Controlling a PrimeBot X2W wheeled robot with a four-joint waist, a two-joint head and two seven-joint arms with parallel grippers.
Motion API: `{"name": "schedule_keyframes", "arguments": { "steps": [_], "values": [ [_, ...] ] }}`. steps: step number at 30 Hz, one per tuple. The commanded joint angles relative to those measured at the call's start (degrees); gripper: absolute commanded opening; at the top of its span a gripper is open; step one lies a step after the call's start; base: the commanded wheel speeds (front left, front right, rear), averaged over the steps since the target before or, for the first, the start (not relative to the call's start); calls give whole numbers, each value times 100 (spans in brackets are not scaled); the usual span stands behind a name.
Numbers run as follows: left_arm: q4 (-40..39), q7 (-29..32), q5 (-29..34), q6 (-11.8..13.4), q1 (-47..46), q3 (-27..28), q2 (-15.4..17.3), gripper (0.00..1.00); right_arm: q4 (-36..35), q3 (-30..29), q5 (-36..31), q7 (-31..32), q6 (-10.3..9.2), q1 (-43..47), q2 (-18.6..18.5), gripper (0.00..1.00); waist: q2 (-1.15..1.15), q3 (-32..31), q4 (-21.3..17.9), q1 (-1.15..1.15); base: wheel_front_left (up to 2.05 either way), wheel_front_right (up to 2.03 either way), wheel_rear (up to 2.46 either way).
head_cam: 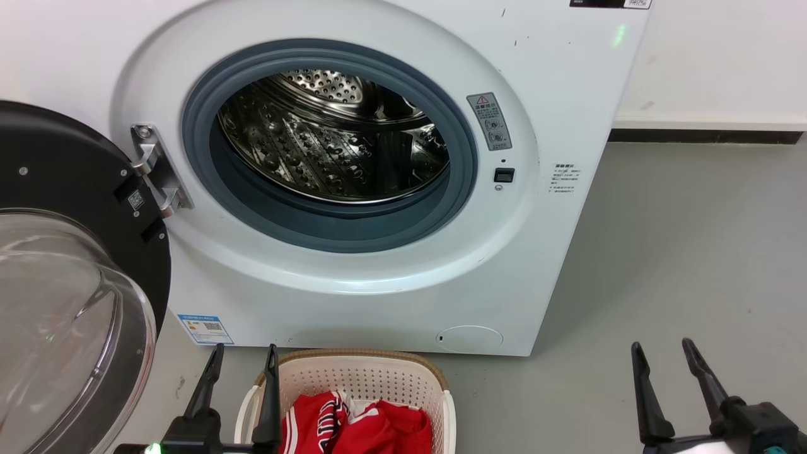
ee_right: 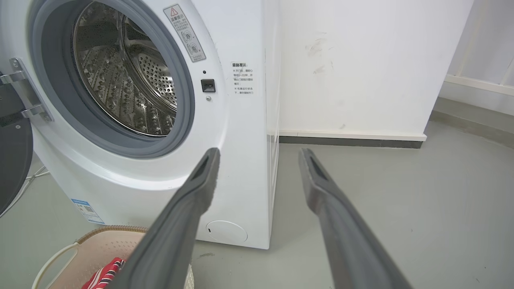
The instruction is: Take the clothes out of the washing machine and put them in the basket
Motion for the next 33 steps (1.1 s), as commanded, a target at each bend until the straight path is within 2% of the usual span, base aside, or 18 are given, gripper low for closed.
{"name": "schedule_keyframes", "arguments": {
  "steps": [1, 7, 20, 24, 25, 28, 33],
  "values": [
    [22, -15, 39, -30, 89, 35, -21, 100, -17, -15, -21, -11, -5, 97, -3, 100, -1, -20, -18, 0, 0, 0, 0],
    [168, -15, 81, -85, 110, 101, -85, 100, -64, -57, 155, -11, -4, 78, -1, 100, -1, -53, -61, 0, 0, 0, 0],
    [198, -15, 81, -192, 101, 178, -138, 100, 11, 13, 114, -11, -4, 74, -2, 100, -1, -85, -118, 0, 0, 0, 0],
    [162, -15, 25, -145, 53, 233, -165, 100, 25, 0, 104, -11, -4, 39, -2, 100, -1, -78, -113, 0, 0, 0, 0],
    [190, 0, 30, -162, 79, 221, -163, 0, 23, 7, 104, 0, 1, 50, 1, 0, -1, -80, -115, 0, 0, 0, 0],
    [354, 32, 9, -154, 115, 219, -171, 0, 171, 18, 126, 4, 1, 72, 8, 0, -1, -80, -116, 1, 0, 0, 0],
    [421, 177, -622, -203, 4, 274, -172, 0, 196, 33, 777, 113, 1, -10, -23, 0, -1, -76, -116, 1, 0, 0, 0]
  ]
}}
